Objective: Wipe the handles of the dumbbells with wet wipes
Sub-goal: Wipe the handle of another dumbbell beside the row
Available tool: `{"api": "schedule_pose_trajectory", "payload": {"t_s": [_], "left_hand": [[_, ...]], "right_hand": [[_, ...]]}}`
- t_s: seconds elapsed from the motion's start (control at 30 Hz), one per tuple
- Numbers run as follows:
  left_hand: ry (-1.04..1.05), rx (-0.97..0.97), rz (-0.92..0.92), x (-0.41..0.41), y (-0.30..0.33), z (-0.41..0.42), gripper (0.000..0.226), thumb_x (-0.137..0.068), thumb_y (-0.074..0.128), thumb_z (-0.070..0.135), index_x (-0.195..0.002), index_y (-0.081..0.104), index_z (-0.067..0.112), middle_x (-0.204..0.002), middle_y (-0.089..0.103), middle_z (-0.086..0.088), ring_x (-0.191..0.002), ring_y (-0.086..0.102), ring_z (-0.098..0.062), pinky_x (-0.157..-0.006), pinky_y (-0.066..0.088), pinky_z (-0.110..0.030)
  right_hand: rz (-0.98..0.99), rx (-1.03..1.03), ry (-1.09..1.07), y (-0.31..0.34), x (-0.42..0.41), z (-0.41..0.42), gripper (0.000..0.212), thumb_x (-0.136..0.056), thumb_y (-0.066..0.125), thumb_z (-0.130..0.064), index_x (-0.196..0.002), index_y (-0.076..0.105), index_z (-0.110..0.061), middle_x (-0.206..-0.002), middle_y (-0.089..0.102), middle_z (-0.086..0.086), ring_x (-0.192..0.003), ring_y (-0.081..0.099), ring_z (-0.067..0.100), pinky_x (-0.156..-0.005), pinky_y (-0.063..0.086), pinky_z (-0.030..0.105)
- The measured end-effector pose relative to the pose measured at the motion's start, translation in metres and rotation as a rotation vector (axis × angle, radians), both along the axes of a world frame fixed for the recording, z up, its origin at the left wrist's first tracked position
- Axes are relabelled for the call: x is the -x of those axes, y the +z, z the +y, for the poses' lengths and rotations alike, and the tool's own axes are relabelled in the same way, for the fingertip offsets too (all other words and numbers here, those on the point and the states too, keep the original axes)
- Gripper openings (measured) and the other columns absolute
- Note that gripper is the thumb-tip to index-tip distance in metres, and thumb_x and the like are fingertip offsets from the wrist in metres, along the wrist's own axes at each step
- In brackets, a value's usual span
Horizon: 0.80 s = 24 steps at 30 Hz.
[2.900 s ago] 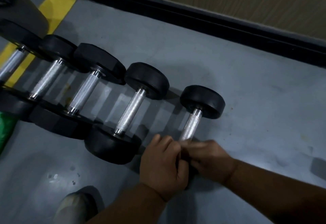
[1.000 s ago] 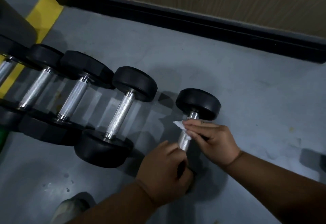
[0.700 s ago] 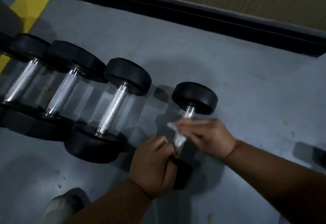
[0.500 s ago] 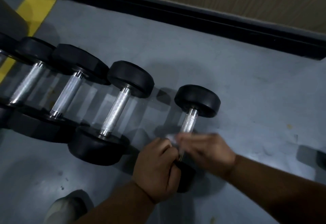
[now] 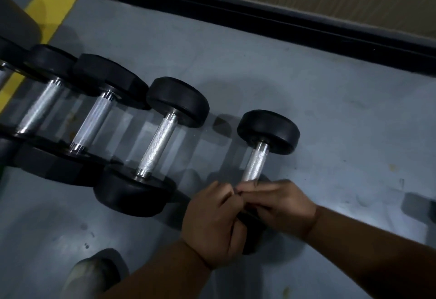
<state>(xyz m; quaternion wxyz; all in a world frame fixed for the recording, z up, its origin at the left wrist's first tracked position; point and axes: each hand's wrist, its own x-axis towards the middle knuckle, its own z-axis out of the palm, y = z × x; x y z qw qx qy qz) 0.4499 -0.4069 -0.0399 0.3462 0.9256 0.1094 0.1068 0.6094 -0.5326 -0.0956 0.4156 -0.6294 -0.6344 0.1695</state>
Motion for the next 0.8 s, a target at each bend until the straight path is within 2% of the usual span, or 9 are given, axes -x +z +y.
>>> {"api": "schedule_pose_trajectory", "payload": {"t_s": [0.07,0.17,0.27,0.37,0.43,0.57,0.63,0.73,0.8], "left_hand": [[0.020,-0.003,0.013,0.000,0.000,-0.001,0.013,-0.079,0.049,0.021,-0.075,0.054,0.010,-0.077,0.048,-0.009,-0.069,0.046,-0.032,-0.057,0.038,-0.045],[0.027,-0.005,0.013,0.000,0.000,-0.004,0.015,-0.078,0.049,0.019,-0.071,0.054,0.008,-0.076,0.047,-0.008,-0.067,0.044,-0.031,-0.056,0.037,-0.046],[0.013,-0.006,0.020,0.000,-0.001,-0.004,0.014,-0.079,0.049,0.021,-0.074,0.055,0.008,-0.077,0.048,-0.010,-0.068,0.045,-0.032,-0.057,0.037,-0.046],[0.000,-0.001,0.018,0.000,-0.001,-0.002,0.010,-0.079,0.050,0.020,-0.080,0.054,0.012,-0.079,0.048,-0.009,-0.069,0.045,-0.031,-0.058,0.038,-0.044],[0.007,-0.005,-0.001,0.000,0.000,-0.002,0.007,-0.077,0.050,0.018,-0.079,0.054,0.012,-0.078,0.048,-0.010,-0.068,0.045,-0.032,-0.058,0.037,-0.043],[0.028,-0.020,0.005,-0.002,0.003,-0.006,0.011,-0.076,0.049,0.017,-0.074,0.055,0.008,-0.075,0.047,-0.010,-0.066,0.044,-0.032,-0.055,0.037,-0.045],[0.015,-0.019,0.005,-0.001,0.004,-0.007,0.010,-0.077,0.050,0.019,-0.076,0.054,0.010,-0.076,0.047,-0.010,-0.067,0.045,-0.032,-0.056,0.038,-0.045],[0.009,-0.015,-0.003,-0.001,0.003,-0.004,0.008,-0.080,0.050,0.021,-0.086,0.049,0.017,-0.079,0.048,-0.009,-0.068,0.046,-0.031,-0.057,0.038,-0.043],[0.014,-0.010,-0.002,-0.001,0.003,-0.005,0.007,-0.078,0.050,0.020,-0.084,0.051,0.015,-0.078,0.048,-0.010,-0.068,0.046,-0.032,-0.057,0.038,-0.044]], "right_hand": [[-0.065,-0.018,-0.124,0.002,-0.020,0.011,0.018,-0.093,0.069,-0.017,-0.109,0.078,-0.015,-0.122,0.071,-0.005,-0.112,0.066,0.001,-0.092,0.057,0.025],[0.004,-0.027,-0.363,0.005,-0.038,0.018,0.022,-0.093,0.069,-0.018,-0.114,0.076,-0.013,-0.123,0.070,-0.006,-0.114,0.065,-0.002,-0.098,0.054,0.025],[-0.004,-0.009,-0.201,0.001,-0.010,0.004,0.028,-0.093,0.069,-0.012,-0.120,0.073,-0.018,-0.128,0.067,-0.011,-0.117,0.062,-0.003,-0.097,0.054,0.025],[-0.012,0.005,0.034,-0.002,0.002,-0.005,0.025,-0.085,0.076,-0.003,-0.108,0.076,-0.012,-0.124,0.069,-0.006,-0.110,0.068,0.007,-0.085,0.059,0.033],[-0.070,-0.022,-0.013,-0.001,-0.015,0.007,0.018,-0.092,0.070,-0.012,-0.108,0.077,-0.015,-0.122,0.072,-0.004,-0.110,0.069,0.008,-0.086,0.060,0.032],[-0.035,-0.031,-0.346,0.003,-0.037,0.018,0.022,-0.094,0.067,-0.021,-0.113,0.076,-0.013,-0.122,0.069,-0.005,-0.112,0.066,0.002,-0.099,0.053,0.023],[-0.042,0.000,-0.234,0.001,-0.017,0.006,0.023,-0.096,0.066,-0.019,-0.116,0.075,-0.014,-0.125,0.070,-0.006,-0.113,0.067,0.005,-0.099,0.052,0.021],[-0.007,0.015,0.005,0.000,0.005,-0.005,0.024,-0.084,0.073,0.002,-0.106,0.075,-0.009,-0.119,0.069,-0.007,-0.105,0.069,0.007,-0.088,0.058,0.027],[-0.071,-0.008,-0.018,0.002,-0.007,0.004,0.017,-0.090,0.072,-0.009,-0.105,0.077,-0.013,-0.118,0.072,-0.005,-0.105,0.070,0.008,-0.087,0.059,0.028]]}}
